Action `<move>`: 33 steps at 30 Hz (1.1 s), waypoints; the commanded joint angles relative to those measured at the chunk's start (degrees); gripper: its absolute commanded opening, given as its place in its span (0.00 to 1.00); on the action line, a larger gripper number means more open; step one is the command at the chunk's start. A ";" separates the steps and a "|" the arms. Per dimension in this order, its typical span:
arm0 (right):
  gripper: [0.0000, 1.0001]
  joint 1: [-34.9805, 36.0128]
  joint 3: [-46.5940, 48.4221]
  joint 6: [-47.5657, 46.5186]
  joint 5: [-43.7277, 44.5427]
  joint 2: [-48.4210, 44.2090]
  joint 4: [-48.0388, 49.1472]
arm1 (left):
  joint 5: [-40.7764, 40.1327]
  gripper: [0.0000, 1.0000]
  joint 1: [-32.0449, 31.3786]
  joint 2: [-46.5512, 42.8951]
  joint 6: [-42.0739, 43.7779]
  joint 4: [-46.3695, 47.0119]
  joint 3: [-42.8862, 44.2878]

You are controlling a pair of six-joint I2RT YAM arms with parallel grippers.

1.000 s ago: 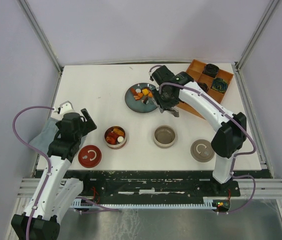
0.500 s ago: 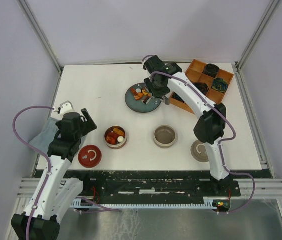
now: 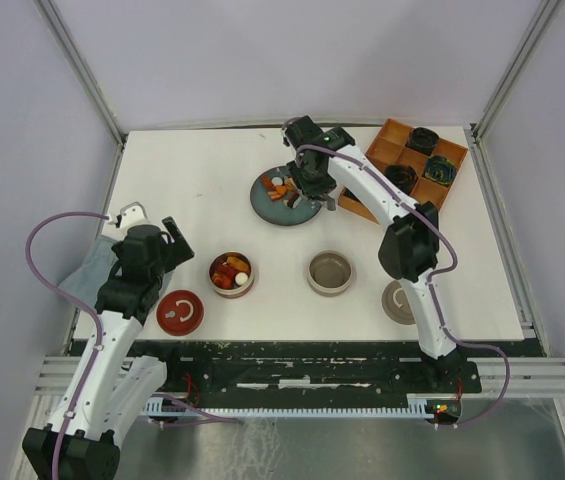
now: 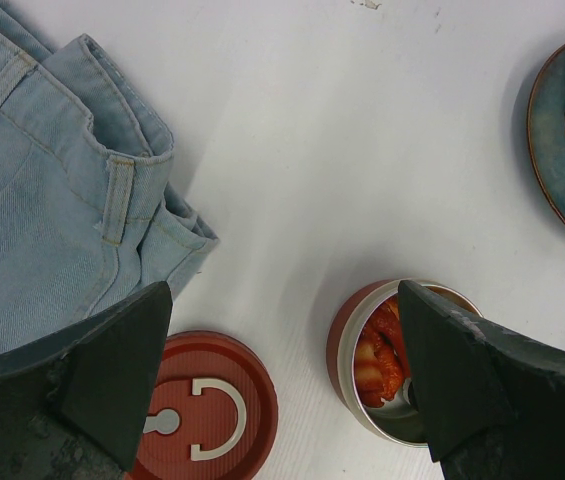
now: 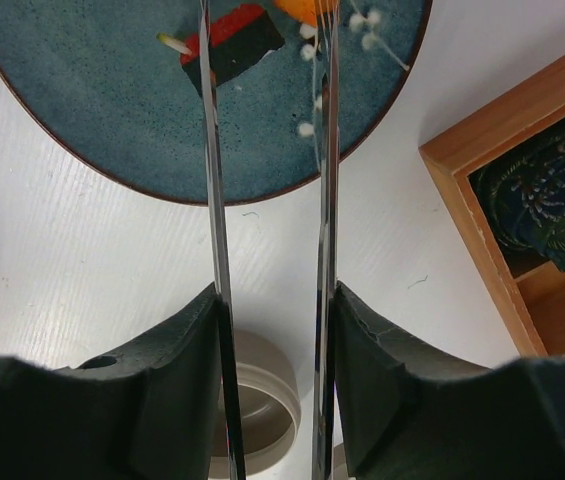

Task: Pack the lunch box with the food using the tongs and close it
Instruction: Pick up the fake food from the plate.

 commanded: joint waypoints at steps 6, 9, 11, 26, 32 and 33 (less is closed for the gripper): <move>0.49 -0.26 4.93 -1.28 -0.23 3.35 2.89 | 0.29 1.00 0.19 -0.31 0.59 2.43 0.22; 0.49 -0.26 6.31 -1.84 0.85 4.83 3.06 | 0.21 1.00 0.16 -0.36 0.61 2.44 0.22; 0.48 -0.33 7.08 -2.22 1.44 5.71 3.21 | 0.21 1.00 0.15 -0.34 0.59 2.49 0.22; 0.35 -0.28 0.17 0.75 -0.50 -1.97 7.55 | 0.47 1.00 0.17 0.14 0.59 2.52 0.20; 0.34 -0.29 -5.77 1.32 0.41 -9.55 11.26 | 0.49 1.00 0.18 0.08 0.59 2.56 0.22; 0.34 -0.29 -6.85 1.52 0.09 -10.78 11.73 | 0.60 1.00 0.19 0.14 0.59 2.57 0.25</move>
